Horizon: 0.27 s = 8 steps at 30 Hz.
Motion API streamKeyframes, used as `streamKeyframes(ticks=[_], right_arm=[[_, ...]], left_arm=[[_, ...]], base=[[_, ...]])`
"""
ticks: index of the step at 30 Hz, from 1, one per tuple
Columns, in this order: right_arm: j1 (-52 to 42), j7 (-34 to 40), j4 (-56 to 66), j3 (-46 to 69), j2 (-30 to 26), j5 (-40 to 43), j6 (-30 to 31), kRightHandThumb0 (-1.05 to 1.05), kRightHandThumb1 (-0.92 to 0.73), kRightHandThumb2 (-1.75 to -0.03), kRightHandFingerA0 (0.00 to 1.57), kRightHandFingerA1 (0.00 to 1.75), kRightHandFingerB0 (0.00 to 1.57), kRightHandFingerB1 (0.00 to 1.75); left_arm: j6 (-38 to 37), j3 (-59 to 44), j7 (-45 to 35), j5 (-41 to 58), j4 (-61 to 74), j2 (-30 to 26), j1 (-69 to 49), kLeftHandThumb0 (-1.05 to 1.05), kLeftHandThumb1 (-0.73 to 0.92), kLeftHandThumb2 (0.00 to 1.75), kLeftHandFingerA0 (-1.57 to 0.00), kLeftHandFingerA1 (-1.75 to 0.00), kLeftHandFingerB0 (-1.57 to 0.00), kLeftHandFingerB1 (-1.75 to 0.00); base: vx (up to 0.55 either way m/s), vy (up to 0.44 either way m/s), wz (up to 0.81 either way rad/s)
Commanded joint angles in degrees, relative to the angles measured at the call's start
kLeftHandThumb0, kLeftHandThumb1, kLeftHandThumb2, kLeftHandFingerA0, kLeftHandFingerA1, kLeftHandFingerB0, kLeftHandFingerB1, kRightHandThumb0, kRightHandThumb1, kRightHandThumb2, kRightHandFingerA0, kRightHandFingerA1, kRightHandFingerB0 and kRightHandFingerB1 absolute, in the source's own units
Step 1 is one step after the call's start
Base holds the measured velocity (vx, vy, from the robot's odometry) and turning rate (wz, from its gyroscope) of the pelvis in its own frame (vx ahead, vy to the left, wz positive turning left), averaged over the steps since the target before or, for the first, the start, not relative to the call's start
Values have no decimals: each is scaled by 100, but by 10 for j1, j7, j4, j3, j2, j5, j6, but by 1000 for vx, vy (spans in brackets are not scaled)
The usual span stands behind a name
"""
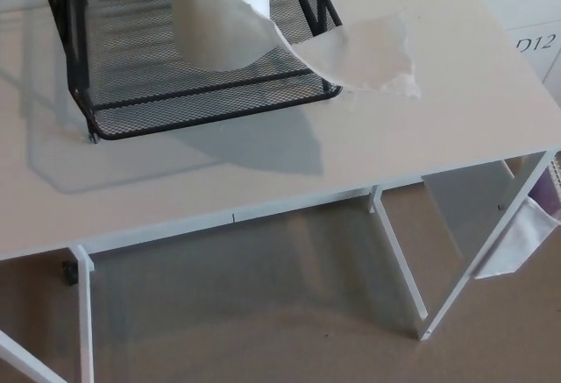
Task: The robot walks towards a desk on which a file tray is kept in the middle and a toilet paper roll is kept on its right. The robot uses its right hand to hook on finger in the gap of the roll and grabs it, lifts it and places it on the tray.
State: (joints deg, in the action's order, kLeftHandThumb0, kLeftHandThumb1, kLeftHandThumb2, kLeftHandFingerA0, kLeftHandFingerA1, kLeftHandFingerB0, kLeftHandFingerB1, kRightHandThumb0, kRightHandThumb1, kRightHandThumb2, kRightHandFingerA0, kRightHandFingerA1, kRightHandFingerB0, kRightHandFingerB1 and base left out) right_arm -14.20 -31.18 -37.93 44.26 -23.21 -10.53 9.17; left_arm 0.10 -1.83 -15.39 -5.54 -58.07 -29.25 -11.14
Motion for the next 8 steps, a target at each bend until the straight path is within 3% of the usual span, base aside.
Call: streamKeyframes(ticks=[1, 8], right_arm=[[-7, 28, 5, -19, -20, 50, 8, -48, -57, -57, 48, 58, 26, 30], [-18, 41, 7, -43, -30, 78, 10, -48, -57, -57, 48, 58, 26, 30]], left_arm=[[6, -6, -5, 5, 3, -9, -4, -51, 88, 66, -40, -38, -37, -36], [5, -7, -6, 4, 2, -8, -5, -51, 88, 66, -40, -38, -37, -36]], base=[[0, 0, 0], [0, 0, 0]])
